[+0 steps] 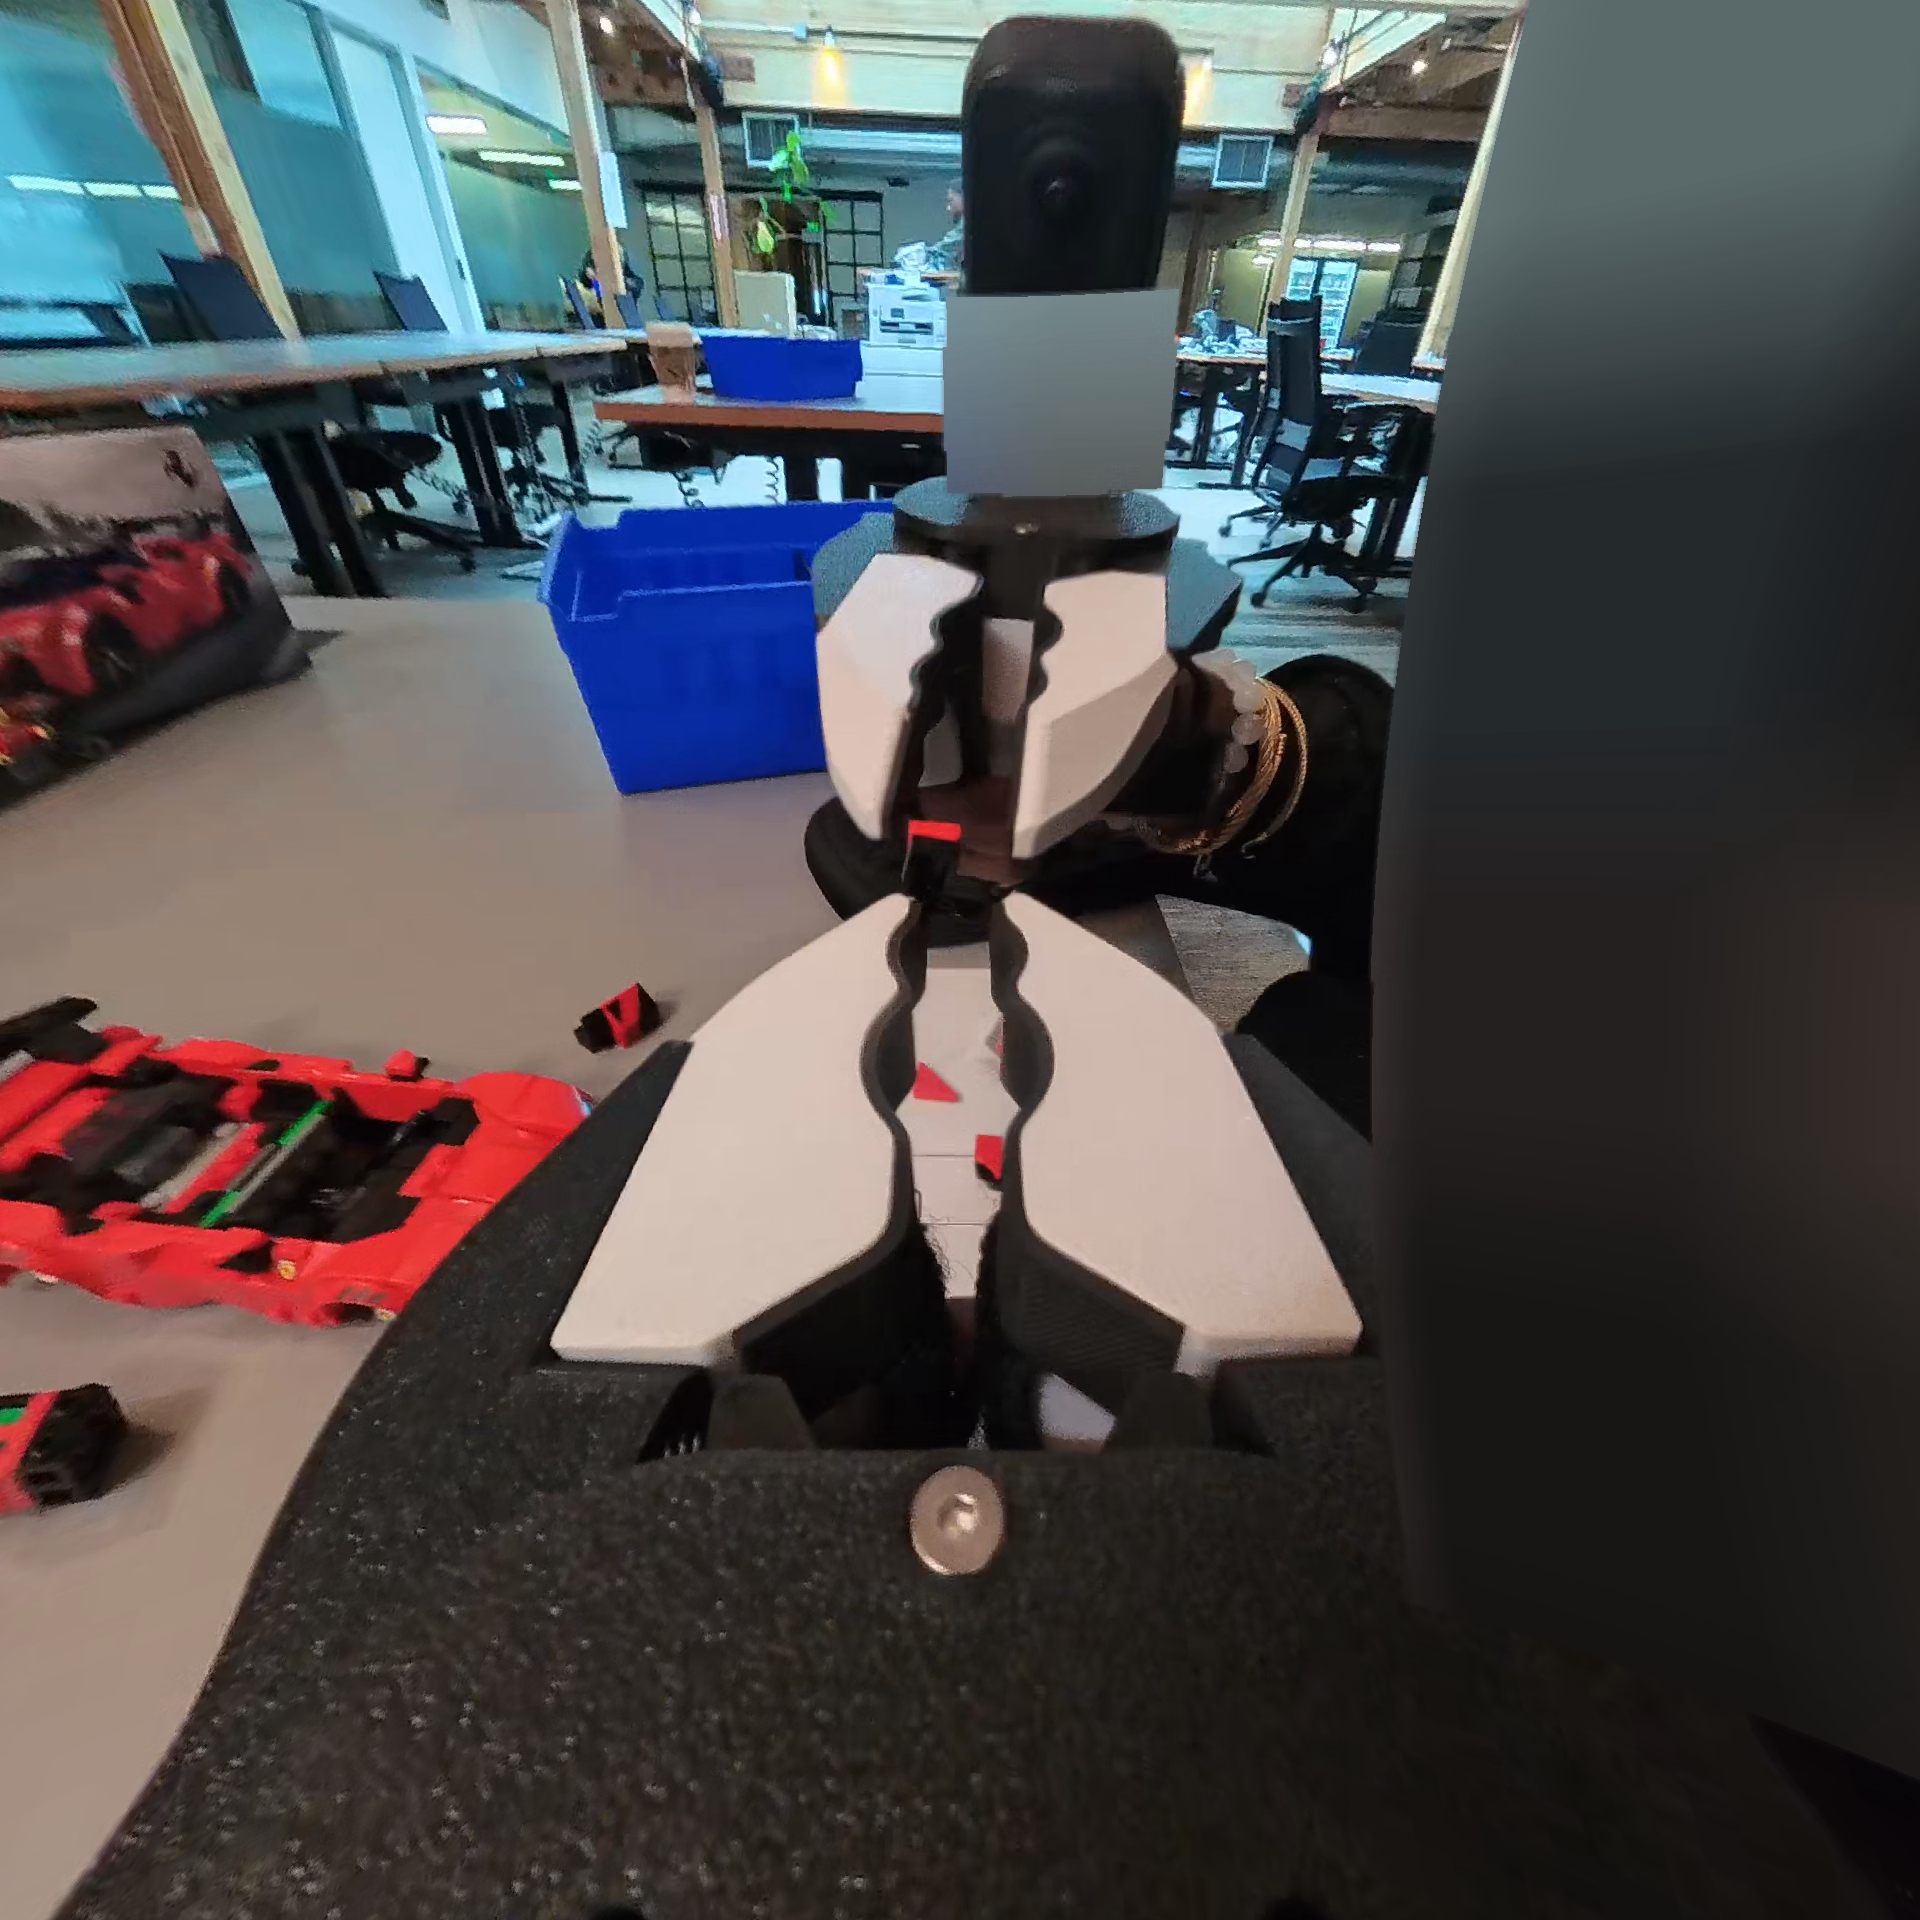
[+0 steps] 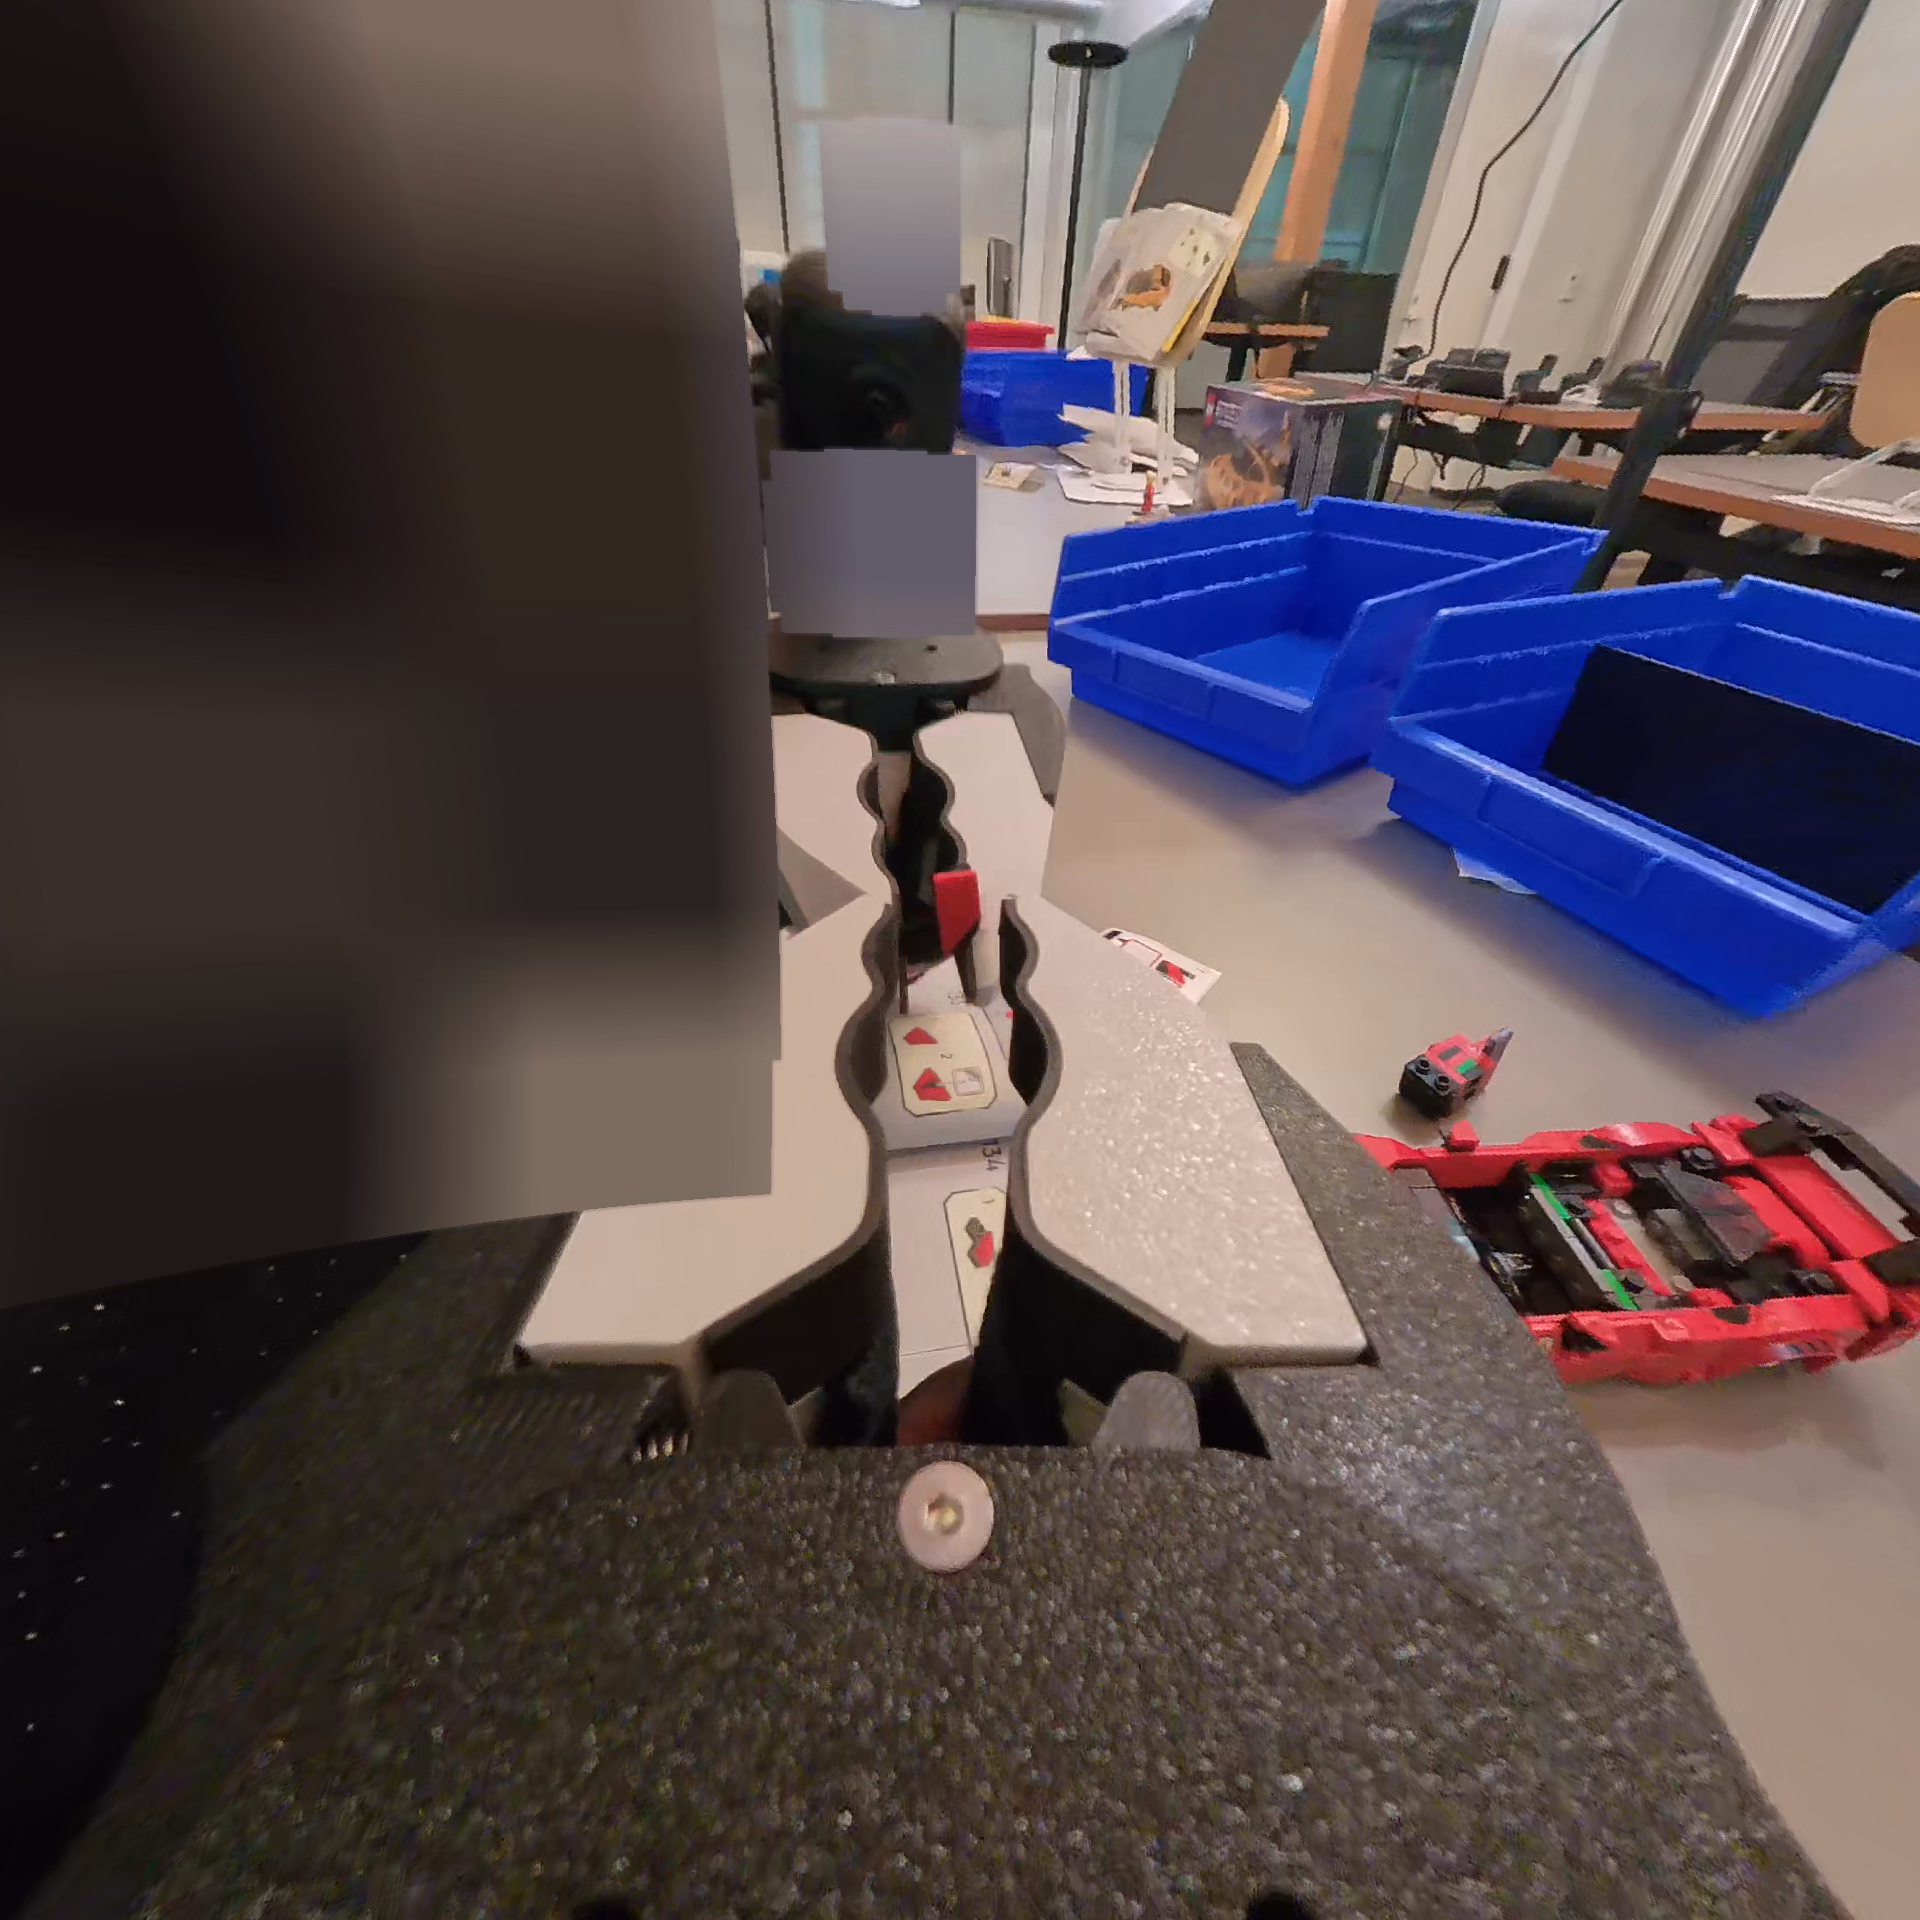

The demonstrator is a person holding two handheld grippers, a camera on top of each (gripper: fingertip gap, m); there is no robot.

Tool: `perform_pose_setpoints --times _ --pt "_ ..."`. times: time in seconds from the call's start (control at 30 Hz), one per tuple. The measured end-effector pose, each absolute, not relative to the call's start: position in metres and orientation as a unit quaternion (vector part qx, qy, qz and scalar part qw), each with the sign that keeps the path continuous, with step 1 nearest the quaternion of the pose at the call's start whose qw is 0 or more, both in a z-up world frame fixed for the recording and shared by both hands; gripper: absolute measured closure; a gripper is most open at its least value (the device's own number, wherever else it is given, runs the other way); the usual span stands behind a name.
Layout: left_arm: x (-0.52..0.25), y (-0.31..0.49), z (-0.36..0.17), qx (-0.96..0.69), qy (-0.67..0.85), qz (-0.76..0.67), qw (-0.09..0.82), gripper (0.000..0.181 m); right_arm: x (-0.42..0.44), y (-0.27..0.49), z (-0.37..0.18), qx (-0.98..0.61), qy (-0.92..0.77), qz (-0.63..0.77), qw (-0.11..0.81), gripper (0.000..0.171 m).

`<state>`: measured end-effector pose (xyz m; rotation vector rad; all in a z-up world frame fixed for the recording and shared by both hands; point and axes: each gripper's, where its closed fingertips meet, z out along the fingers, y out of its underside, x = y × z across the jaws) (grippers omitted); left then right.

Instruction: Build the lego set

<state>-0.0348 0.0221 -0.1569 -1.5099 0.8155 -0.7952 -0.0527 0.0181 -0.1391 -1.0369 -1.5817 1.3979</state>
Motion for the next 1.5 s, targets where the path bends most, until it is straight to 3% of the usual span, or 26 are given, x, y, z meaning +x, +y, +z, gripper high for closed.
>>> perform_pose_setpoints --times 0.73,1.5 --pt "-0.034 0.018 -0.167 -0.677 0.392 -0.278 0.557 0.17 -0.053 0.013 -0.147 -0.389 -0.674 0.512 0.365 0.163" --pt "-0.021 -0.004 -0.185 -0.717 0.399 -0.365 0.439 0.17 -0.04 -0.007 -0.164 -0.284 -0.774 0.446 0.349 0.163"
